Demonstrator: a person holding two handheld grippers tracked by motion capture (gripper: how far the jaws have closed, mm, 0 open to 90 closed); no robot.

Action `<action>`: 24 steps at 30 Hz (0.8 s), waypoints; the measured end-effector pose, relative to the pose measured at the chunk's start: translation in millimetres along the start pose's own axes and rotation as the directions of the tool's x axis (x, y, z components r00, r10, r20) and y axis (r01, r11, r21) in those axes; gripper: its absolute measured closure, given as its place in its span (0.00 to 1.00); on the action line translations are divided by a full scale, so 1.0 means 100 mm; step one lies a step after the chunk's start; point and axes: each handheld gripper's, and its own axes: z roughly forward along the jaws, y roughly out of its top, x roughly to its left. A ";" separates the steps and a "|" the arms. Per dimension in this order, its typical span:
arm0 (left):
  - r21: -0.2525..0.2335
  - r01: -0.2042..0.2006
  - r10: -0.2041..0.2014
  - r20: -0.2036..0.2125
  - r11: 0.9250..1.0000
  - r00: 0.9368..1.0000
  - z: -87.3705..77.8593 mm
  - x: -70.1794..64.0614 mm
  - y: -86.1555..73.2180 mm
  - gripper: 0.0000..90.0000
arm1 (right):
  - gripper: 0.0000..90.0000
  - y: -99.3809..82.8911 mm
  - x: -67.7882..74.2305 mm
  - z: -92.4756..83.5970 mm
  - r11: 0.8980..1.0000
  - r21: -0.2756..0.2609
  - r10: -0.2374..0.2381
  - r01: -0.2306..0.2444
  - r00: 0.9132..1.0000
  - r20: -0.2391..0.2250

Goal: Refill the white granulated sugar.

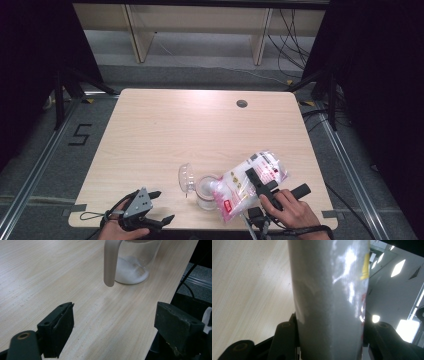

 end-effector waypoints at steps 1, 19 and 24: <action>-0.001 0.000 0.000 0.000 1.000 1.000 0.00 0.00 0.00 0.18 | 0.64 0.00 0.00 0.00 1.000 0.000 -0.001 0.001 1.000 0.000; 0.001 -0.011 0.011 -0.011 1.000 1.000 0.00 0.01 0.00 0.18 | 0.64 0.00 0.00 0.00 1.000 -0.001 -0.003 0.003 1.000 0.005; 0.003 -0.009 0.009 -0.015 1.000 1.000 -0.01 0.00 0.00 0.18 | 0.64 0.00 0.00 0.00 1.000 0.001 -0.007 0.007 1.000 0.004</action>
